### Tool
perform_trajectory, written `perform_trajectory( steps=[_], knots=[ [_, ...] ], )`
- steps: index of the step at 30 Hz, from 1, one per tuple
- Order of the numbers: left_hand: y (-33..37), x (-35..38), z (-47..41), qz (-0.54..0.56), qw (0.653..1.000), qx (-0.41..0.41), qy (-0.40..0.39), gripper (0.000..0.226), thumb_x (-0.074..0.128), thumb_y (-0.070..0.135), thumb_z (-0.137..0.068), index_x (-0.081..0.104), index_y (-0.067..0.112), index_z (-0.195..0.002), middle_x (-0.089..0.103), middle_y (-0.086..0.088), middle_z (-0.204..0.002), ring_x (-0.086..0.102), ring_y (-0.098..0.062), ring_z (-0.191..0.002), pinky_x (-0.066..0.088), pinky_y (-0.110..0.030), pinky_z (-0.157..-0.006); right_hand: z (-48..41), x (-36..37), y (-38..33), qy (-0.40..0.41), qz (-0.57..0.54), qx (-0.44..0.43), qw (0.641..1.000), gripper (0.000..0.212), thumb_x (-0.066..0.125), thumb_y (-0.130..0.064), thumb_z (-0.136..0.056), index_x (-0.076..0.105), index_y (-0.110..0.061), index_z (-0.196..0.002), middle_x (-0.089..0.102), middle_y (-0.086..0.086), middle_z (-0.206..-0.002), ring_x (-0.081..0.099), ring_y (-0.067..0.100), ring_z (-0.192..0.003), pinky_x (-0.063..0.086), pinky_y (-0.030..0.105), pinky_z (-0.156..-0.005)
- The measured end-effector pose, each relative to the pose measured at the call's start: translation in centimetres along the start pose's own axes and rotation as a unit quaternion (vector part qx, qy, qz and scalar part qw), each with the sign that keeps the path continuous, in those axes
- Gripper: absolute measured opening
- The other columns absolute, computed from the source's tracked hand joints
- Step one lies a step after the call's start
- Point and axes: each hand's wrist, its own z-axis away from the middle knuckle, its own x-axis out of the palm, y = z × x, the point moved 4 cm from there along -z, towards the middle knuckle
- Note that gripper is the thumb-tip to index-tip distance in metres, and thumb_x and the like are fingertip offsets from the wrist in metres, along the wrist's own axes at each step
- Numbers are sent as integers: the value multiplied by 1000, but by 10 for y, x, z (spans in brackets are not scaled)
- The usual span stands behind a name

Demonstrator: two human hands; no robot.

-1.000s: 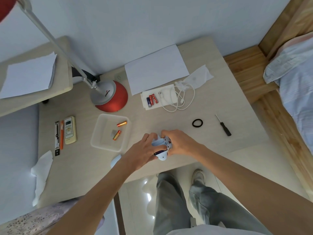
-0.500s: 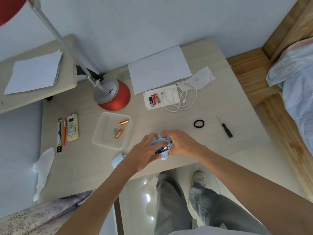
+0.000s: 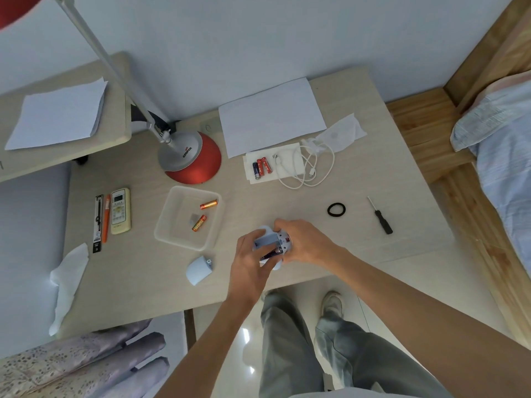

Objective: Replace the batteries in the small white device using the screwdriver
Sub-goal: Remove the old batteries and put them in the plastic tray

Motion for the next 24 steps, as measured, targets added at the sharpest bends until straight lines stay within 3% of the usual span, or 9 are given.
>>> perform_trajectory(
  steps=[7,10,15,20,24],
  knots=[
    [5,9,-1,46,998,-37,34,35,93,16,-81,81,16,-114,58,-3,-138,55,-19,-127,40,0,-98,2,-2,-2,-3,0,7,1000,57,96,-31,-68,52,-24,-105,68,-2,-89,65,20,-77,59,39,-69],
    [5,1,-2,68,995,-55,55,33,89,22,-86,81,15,-117,62,-2,-136,57,-6,-121,44,-4,-96,3,-3,-3,-5,0,7,1000,58,95,-33,-68,53,-24,-107,69,-2,-90,66,20,-78,60,38,-69],
    [2,-37,-5,102,991,-56,59,15,83,21,-93,81,18,-108,76,11,-107,67,1,-96,59,-20,-87,5,-6,-3,-7,-3,7,1000,57,96,-30,-66,55,-23,-106,67,-4,-87,63,18,-74,52,31,-63],
    [-13,-85,-9,123,987,-61,80,12,84,23,-92,83,19,-103,79,15,-100,74,-7,-92,58,-15,-86,5,-8,-2,-8,-13,15,1000,53,94,-30,-63,53,-25,-96,65,-4,-78,59,19,-68,49,37,-58],
    [-48,-122,-19,115,981,-100,122,10,87,24,-89,82,26,-98,78,20,-94,74,-6,-89,54,-10,-83,5,-8,-2,-2,-10,17,1000,52,93,-31,-64,52,-25,-95,66,-2,-76,62,25,-69,51,42,-60]
  ],
)
